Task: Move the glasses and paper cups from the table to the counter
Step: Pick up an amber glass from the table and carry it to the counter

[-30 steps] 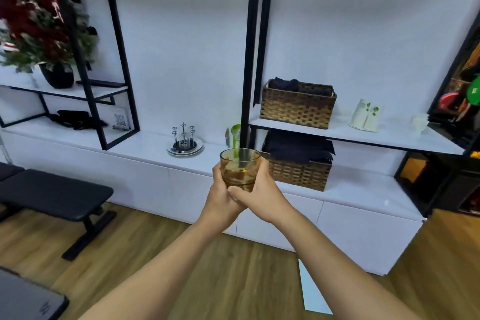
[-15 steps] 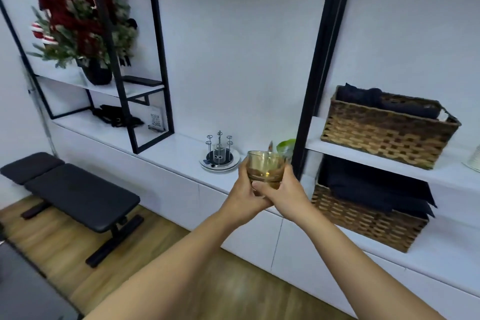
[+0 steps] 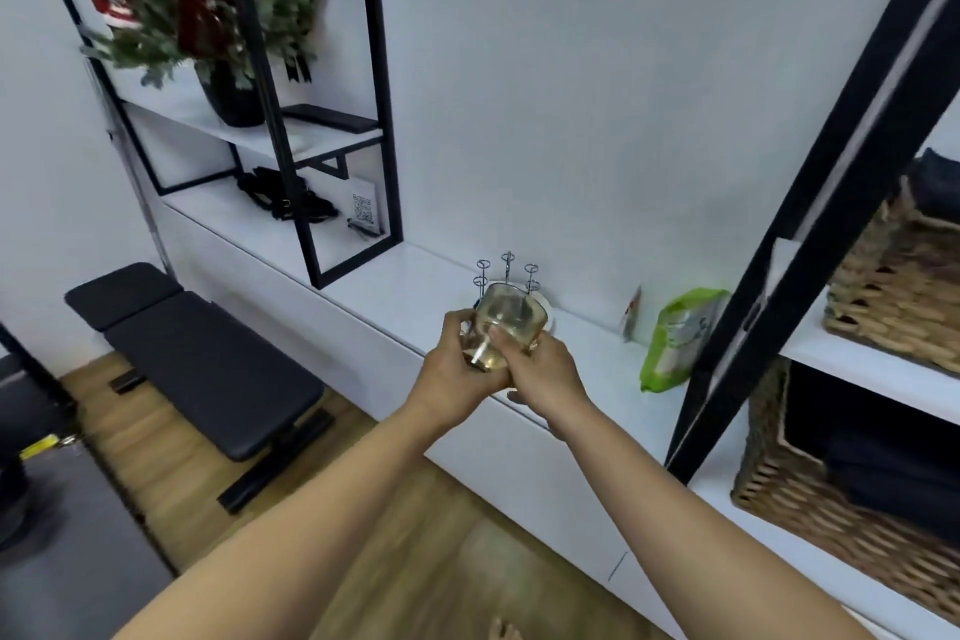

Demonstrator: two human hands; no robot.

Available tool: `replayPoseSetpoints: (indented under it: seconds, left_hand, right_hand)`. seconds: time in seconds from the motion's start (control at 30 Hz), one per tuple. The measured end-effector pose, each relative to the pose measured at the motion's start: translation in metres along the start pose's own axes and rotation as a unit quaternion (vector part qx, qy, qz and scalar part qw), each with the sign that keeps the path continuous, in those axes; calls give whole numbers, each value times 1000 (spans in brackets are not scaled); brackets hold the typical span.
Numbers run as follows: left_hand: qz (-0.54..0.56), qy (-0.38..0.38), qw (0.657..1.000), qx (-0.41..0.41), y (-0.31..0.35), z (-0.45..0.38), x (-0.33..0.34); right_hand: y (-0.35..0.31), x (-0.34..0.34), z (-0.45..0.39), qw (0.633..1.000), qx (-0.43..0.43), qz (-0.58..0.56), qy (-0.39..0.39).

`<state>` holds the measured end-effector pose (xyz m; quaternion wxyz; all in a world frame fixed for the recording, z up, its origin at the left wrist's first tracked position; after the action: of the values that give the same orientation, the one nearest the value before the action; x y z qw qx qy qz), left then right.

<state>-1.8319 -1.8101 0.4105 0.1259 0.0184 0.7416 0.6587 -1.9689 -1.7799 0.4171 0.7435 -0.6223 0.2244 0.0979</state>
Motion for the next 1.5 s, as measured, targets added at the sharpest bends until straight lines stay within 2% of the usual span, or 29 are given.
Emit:
replayPoseSetpoints:
  seconds: [0.13,0.3,0.6,0.73,0.97,1.2,1.5]
  left_hand:
    - [-42,11,999,-3,-26,-69,-25]
    - [-116,19,991,-57,-64,-172,-53]
    - [-195,-29,979,-51,-90,-300,-67]
    - [-185,-50,979,-65,-107,-345,-61]
    - [-185,-149,969,-65,-137,-410,-32]
    - [-196,-227,953,-30,-159,-448,-15]
    - [-240,-299,923,-26,-186,-463,-2]
  right_hand:
    - [8,31,-71,998,57,-14,-24]
    - [7,55,-178,995,94,-8,-39]
    - [10,80,-305,992,121,-7,-33]
    - [17,82,-338,991,131,-19,-16]
    - [18,78,-392,990,134,-18,28]
    - [29,79,-416,982,168,-40,77]
    - [38,89,-425,970,203,76,114]
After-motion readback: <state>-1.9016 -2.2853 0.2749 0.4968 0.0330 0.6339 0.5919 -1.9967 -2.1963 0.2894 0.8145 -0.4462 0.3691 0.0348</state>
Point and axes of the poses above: each hand's wrist, its own z-axis away from the middle knuckle, its own x-axis out of the palm, y = z × x, the point moved 8 cm from there along -z, towards the middle knuckle, and after that the axes turned 12 degrees about z, right-handed, at the moved point
